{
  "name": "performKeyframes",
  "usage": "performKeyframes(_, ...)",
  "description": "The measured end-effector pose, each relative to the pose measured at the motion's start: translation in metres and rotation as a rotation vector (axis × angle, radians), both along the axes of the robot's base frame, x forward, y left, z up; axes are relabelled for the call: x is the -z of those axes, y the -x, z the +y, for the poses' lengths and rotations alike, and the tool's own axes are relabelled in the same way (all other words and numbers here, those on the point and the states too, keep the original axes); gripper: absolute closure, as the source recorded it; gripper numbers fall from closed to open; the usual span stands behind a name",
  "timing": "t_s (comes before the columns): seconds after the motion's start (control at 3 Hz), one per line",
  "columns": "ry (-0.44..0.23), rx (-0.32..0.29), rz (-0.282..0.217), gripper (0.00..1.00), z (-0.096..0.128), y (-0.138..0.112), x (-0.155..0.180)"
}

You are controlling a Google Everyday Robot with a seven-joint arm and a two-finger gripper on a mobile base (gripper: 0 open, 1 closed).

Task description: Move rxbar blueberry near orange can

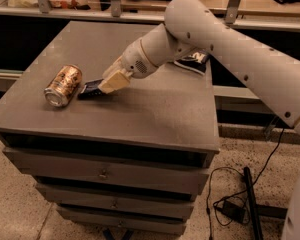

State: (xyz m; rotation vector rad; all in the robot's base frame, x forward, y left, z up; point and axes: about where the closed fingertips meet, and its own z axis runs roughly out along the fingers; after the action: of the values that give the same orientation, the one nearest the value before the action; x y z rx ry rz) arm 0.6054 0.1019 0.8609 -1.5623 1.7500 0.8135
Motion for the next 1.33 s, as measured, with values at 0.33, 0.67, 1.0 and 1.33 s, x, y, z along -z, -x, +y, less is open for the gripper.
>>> performKeyframes(0.33, 0.016, 0.003, -0.01, 0.15, -0.002, -0.006, -0.002)
performKeyframes(0.67, 0.03, 0.021, -0.028, 0.0, -0.008, -0.015, -0.009)
performKeyframes(1.0, 0.027, 0.091, -0.087, 0.0, -0.028, -0.034, -0.028)
performKeyframes(1.33, 0.005, 0.232, -0.227, 0.0, -0.071, -0.07, -0.07)
